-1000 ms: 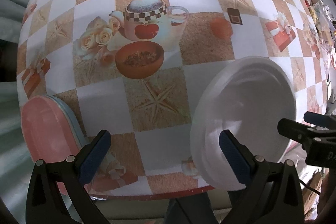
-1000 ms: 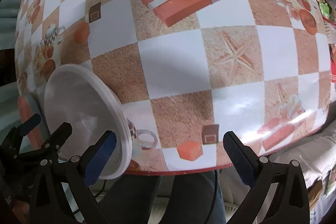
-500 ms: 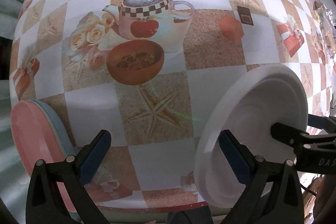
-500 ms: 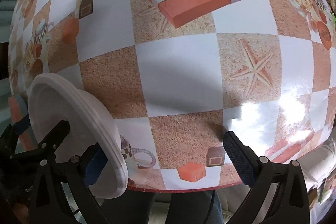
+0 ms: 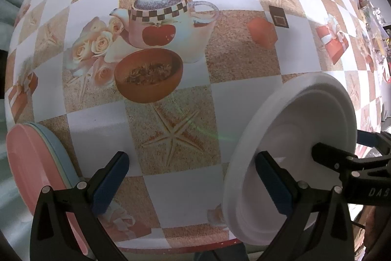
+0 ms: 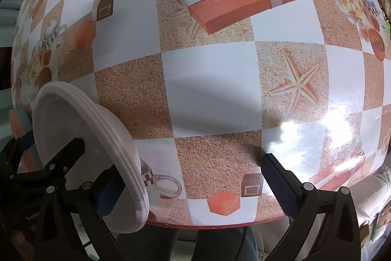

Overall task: Organize plates and bowls
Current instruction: 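Move both tools to the white bowl stack rim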

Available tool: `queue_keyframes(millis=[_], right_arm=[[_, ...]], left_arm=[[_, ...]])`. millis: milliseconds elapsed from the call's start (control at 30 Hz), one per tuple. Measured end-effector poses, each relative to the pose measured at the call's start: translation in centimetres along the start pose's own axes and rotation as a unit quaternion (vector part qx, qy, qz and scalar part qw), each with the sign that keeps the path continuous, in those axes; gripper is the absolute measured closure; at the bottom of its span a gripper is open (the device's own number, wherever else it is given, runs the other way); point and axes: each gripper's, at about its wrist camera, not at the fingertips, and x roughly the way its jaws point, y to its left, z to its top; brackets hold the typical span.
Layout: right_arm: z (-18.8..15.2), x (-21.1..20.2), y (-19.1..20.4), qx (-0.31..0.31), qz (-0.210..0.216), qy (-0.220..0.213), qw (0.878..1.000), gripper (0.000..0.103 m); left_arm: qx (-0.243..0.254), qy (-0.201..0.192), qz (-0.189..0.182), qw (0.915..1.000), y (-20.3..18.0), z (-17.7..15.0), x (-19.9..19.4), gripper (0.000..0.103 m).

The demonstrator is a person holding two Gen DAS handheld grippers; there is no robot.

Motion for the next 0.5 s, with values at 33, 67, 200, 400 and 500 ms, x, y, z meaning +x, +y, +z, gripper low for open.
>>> queue_keyframes(millis=[33, 67, 200, 400, 500], right_arm=[[0.0, 0.0, 0.0, -0.003, 0.000, 0.004, 1.000, 0.000], [-0.1, 0.1, 0.2, -0.010, -0.002, 0.012, 1.000, 0.000], [-0.2, 0.3, 0.7, -0.022, -0.005, 0.023, 0.999, 0.000], [-1.8, -0.6, 2.0, -0.035, 0.012, 0.011, 0.999, 0.025], [-2.2, -1.3, 2.5, -0.041, 0.030, 0.007, 0.999, 0.044]], left_arm=[[0.003, 0.004, 0.000, 1.0000, -0.1, 0.1, 0.2, 0.000], [0.003, 0.007, 0.000, 1.0000, -0.1, -0.1, 0.0, 0.000], [-0.002, 0.017, -0.002, 0.9998, -0.1, 0.3, 0.1, 0.004], [0.013, 0.005, -0.010, 0.9999, -0.9, 0.0, -0.8, 0.021], [0.028, 0.004, -0.019, 0.9994, -1.8, 0.2, -1.2, 0.038]])
